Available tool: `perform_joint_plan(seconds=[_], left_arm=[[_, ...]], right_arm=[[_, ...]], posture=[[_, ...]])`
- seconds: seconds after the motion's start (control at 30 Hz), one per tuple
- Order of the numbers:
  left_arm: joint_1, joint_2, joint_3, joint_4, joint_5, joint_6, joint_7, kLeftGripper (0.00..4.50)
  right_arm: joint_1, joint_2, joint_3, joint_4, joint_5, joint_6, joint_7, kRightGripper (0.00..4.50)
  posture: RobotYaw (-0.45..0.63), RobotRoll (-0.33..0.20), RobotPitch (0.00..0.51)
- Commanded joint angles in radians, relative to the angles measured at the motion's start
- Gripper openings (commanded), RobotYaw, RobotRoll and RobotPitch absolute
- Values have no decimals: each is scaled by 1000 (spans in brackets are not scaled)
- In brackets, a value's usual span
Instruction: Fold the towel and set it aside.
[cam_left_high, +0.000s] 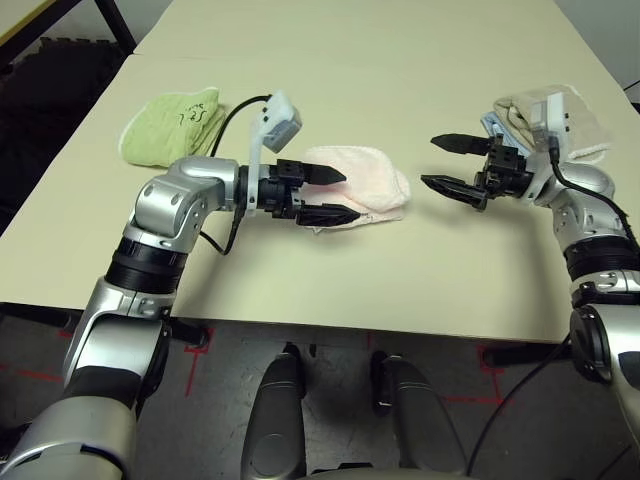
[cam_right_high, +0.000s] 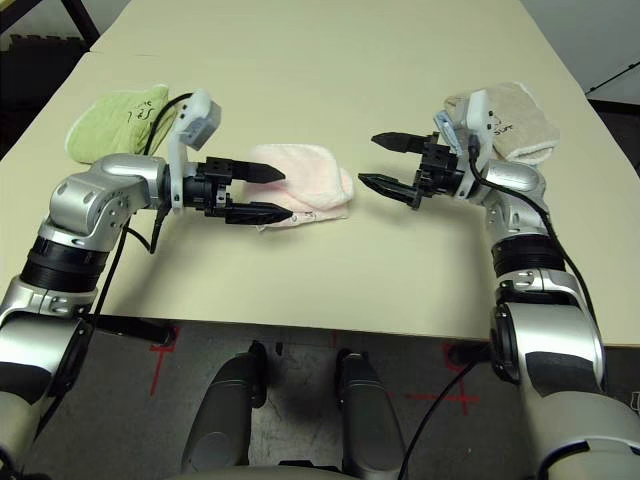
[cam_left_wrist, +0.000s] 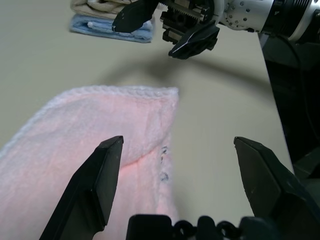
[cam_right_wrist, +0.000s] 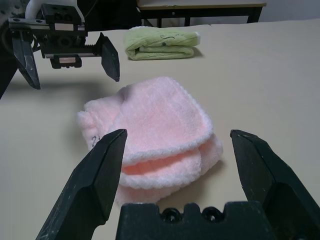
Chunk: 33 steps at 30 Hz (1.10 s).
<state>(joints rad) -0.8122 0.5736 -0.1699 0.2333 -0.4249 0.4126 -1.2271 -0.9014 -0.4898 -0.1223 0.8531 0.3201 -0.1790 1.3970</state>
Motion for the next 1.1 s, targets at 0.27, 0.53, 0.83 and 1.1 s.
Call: perform_joint_plan(seconds=[0.27, 0.53, 0.83, 1.1], left_arm=[[-53, -5, 52, 293, 72, -334, -175, 4500], [-61, -15, 62, 332, 92, -386, -217, 4500], [-89, -34, 67, 397, 109, -463, -236, 4500], [-125, -48, 84, 462, 114, -506, -271, 2867]], right_arm=[[-21, 3, -7, 19, 18, 3, 56, 4085], [-12, -3, -5, 12, 17, 4, 74, 1198], [-8, -2, -3, 6, 16, 7, 82, 20], [-16, -5, -1, 7, 15, 13, 87, 0]], posture=[[23, 0, 171], [21, 0, 172], [23, 0, 178], [20, 0, 174]])
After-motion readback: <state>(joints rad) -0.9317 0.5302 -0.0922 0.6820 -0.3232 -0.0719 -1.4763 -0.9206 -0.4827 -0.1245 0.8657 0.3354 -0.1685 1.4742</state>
